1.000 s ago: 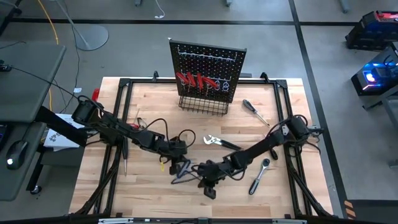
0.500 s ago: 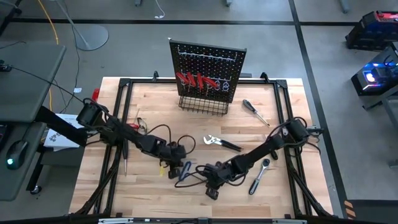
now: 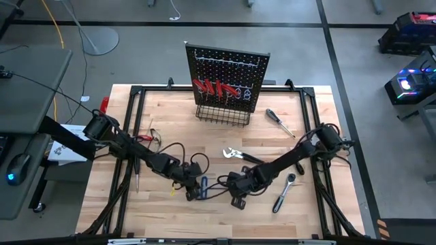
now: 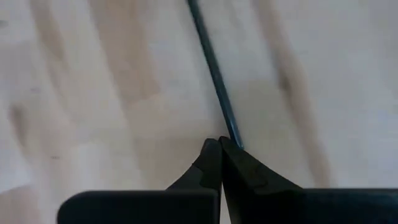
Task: Hang tools onto peg board
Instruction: Hang the blue pick tool on the pegboard
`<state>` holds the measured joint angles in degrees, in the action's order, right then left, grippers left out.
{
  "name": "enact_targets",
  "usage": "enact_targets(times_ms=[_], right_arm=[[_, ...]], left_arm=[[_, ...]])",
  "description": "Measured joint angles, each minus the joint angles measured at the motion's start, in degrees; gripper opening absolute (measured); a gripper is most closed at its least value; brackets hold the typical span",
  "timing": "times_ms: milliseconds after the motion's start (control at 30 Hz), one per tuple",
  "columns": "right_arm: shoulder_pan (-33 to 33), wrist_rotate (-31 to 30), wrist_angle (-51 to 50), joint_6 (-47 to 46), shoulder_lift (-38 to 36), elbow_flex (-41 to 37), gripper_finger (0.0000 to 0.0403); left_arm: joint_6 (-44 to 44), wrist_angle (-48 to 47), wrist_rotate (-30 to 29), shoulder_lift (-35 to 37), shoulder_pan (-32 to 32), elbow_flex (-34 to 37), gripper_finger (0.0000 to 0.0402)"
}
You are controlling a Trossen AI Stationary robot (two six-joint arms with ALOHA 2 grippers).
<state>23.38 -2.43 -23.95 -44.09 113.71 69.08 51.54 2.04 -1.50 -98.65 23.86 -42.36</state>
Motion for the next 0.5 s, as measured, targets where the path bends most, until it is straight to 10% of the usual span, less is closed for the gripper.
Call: enact_targets(times_ms=[500], right_arm=[[-2.62,-6.55,-13.15,5.92,-5.13,-0.37,0.0000]], left_arm=[[-0.85,7.67,-2.40,-0.53,-4.28,-1.05,0.0000]])
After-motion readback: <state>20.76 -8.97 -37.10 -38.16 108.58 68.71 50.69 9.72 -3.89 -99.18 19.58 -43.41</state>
